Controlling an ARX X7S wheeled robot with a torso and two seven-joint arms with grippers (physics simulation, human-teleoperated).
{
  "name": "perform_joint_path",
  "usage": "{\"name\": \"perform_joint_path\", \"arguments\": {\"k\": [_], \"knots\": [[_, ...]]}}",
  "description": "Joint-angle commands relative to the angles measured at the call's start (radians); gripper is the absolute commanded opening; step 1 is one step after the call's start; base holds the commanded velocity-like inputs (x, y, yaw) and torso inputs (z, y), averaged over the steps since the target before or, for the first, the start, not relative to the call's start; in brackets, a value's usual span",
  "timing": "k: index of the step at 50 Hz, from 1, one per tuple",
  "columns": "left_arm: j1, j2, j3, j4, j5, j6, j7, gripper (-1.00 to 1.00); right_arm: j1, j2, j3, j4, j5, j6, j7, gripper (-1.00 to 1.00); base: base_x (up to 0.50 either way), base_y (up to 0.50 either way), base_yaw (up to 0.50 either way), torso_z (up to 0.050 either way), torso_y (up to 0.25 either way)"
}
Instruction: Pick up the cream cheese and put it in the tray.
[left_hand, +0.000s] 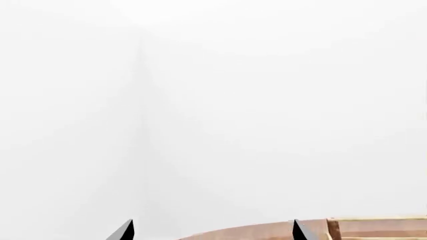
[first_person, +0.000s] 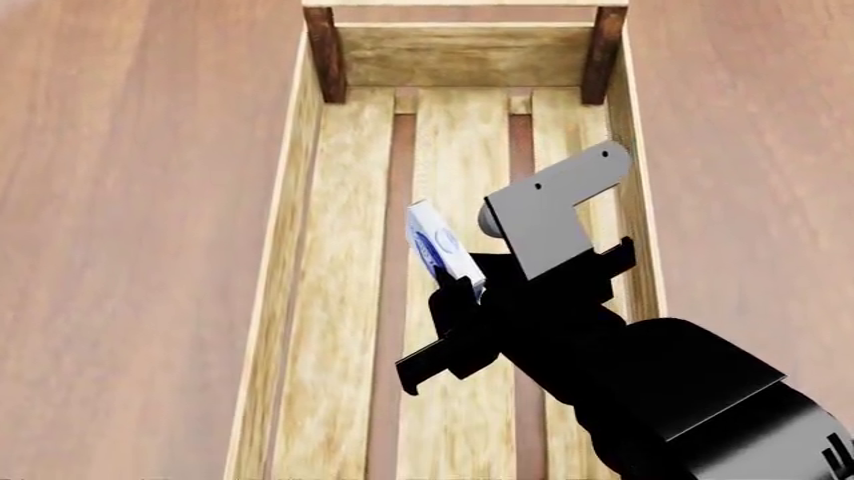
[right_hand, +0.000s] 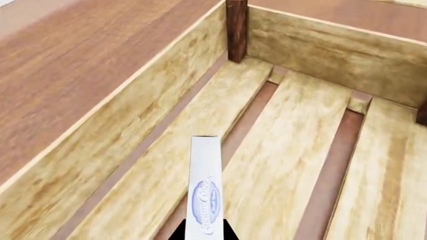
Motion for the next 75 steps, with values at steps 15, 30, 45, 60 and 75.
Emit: {"name": "perform_joint_path", "arguments": {"k": [15, 30, 45, 60, 75], "knots": [[-0.007, 0.000, 0.005, -0.006, -0.002, -0.004, -0.003, 1.00, 0.009, 0.002, -0.004, -0.007, -0.004, -0.006, -0.003, -1.00, 0.00, 0.00, 0.00, 0.000, -0.087], [-0.005, -0.002, 0.005, -0.001, 0.001, -0.007, -0.006, 1.00, 0.009, 0.000, -0.010, 0.000, -0.006, -0.012, -0.005, -1.00, 0.00, 0.00, 0.00, 0.000, -0.086], [-0.006, -0.002, 0.007, -0.004, 0.004, -0.008, -0.009, 1.00, 0.007, 0.001, -0.018, 0.004, -0.011, -0.018, -0.005, -1.00, 0.00, 0.00, 0.00, 0.000, -0.086], [-0.005, 0.005, 0.002, -0.004, 0.028, -0.020, -0.018, 1.00, 0.008, 0.000, -0.022, 0.003, -0.010, -0.016, -0.003, -1.00, 0.00, 0.00, 0.00, 0.000, -0.069], [-0.007, -0.017, 0.013, -0.011, -0.005, 0.030, -0.027, 1.00, 0.016, 0.002, -0.060, 0.012, -0.067, -0.022, 0.033, 1.00, 0.00, 0.00, 0.00, 0.000, -0.048]]}}
